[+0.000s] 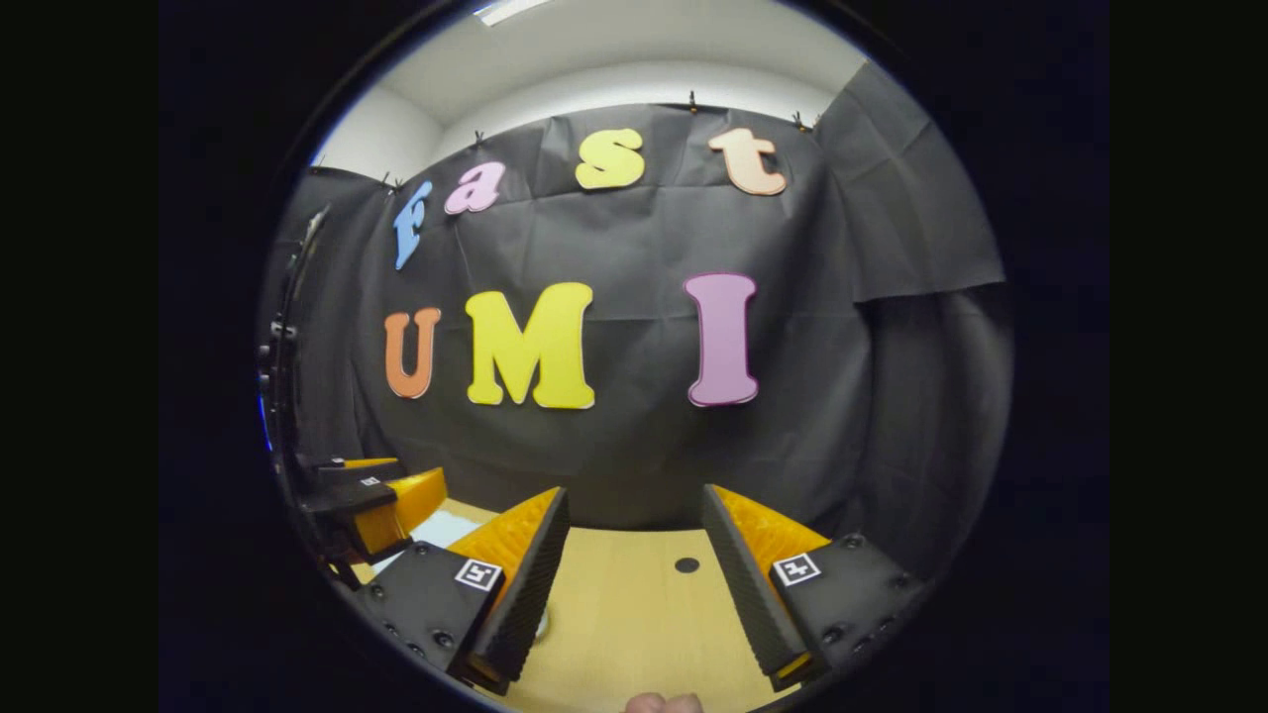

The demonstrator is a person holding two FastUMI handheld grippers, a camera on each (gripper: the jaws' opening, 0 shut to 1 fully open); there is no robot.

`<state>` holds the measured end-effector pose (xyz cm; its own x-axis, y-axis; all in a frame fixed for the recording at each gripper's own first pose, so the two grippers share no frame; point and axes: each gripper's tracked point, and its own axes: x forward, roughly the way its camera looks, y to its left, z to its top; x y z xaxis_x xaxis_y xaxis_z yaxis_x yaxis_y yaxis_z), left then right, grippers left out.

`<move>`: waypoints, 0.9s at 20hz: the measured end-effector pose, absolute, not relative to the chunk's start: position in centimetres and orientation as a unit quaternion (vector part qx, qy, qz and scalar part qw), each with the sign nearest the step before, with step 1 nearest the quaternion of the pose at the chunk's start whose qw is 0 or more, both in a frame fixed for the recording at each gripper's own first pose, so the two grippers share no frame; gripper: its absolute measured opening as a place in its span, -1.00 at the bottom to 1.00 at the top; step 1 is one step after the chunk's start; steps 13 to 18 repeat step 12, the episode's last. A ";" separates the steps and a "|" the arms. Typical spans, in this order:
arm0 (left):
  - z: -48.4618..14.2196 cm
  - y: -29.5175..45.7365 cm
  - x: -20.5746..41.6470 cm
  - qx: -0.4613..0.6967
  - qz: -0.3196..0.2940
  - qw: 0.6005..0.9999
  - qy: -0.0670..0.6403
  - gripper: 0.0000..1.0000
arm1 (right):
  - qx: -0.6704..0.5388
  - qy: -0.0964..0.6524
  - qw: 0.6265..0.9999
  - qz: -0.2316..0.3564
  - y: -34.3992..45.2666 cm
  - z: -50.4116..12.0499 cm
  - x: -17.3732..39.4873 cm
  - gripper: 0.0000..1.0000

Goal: First open the suitcase, pack the skin care products into it, and then close the suitcase.

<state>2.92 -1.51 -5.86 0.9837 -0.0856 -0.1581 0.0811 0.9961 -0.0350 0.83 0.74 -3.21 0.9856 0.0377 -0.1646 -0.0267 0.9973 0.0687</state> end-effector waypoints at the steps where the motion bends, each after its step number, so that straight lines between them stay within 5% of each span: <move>1: -4.9 -0.7 2.3 -0.013 -0.034 0.996 0.076 0.82 | 0.035 0.081 0.996 0.019 1.5 -2.9 0.8 0.60; 18: -3.3 2.5 0.1 -0.001 -0.017 0.999 0.051 0.84 | 0.033 0.082 0.996 0.024 5.2 -2.4 -0.9 0.62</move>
